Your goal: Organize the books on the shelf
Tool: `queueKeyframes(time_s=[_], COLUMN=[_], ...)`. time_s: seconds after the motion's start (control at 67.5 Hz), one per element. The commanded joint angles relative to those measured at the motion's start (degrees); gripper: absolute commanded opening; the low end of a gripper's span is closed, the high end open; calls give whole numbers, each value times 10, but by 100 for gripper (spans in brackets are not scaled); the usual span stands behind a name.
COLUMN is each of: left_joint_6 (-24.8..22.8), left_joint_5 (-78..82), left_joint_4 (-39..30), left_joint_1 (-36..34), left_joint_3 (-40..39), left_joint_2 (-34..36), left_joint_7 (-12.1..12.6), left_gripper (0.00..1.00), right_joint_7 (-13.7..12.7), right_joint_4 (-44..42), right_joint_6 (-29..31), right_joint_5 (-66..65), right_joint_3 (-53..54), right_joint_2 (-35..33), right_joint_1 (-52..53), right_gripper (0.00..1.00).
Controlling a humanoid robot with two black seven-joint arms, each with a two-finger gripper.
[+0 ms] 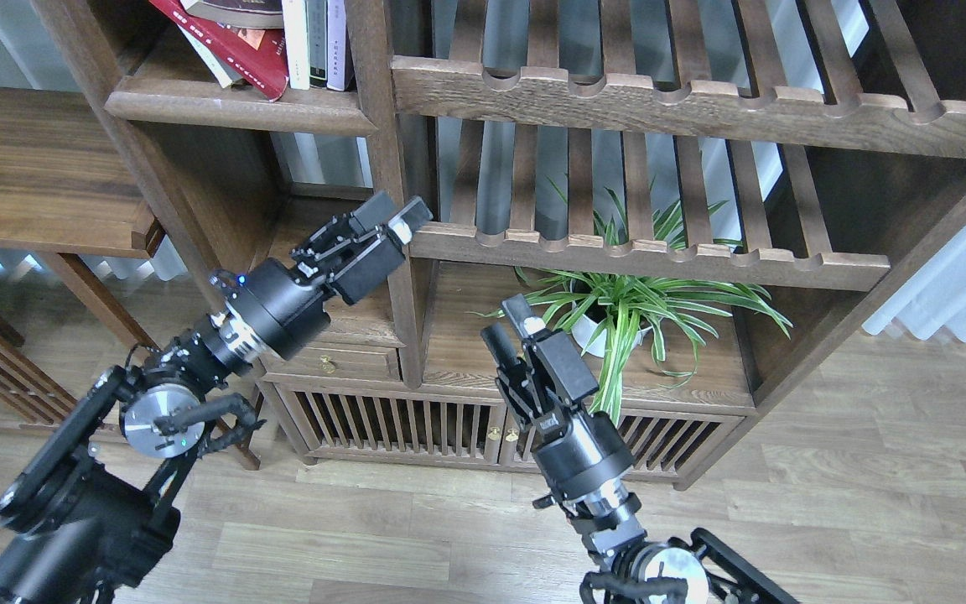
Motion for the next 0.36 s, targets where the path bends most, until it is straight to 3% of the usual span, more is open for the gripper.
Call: queueKeyframes(time_s=[0.0, 0.341], left_joint_6=[0, 0], left_joint_5=[0, 1], left_joint_4=[-2, -2], left_joint_1=[2, 4], left_joint_3=[7, -3], left_joint_2=[-1, 2], left_joint_7=[-3, 0], left_gripper=[89, 89], right_joint_7=[0, -1], right_joint_4=[-3, -5], right_joint_6=[0, 0], right_joint_5=[0, 1], right_joint_3=[8, 7], right_joint_2=[0, 0], right_joint_1=[7, 8], right_gripper=[83, 85])
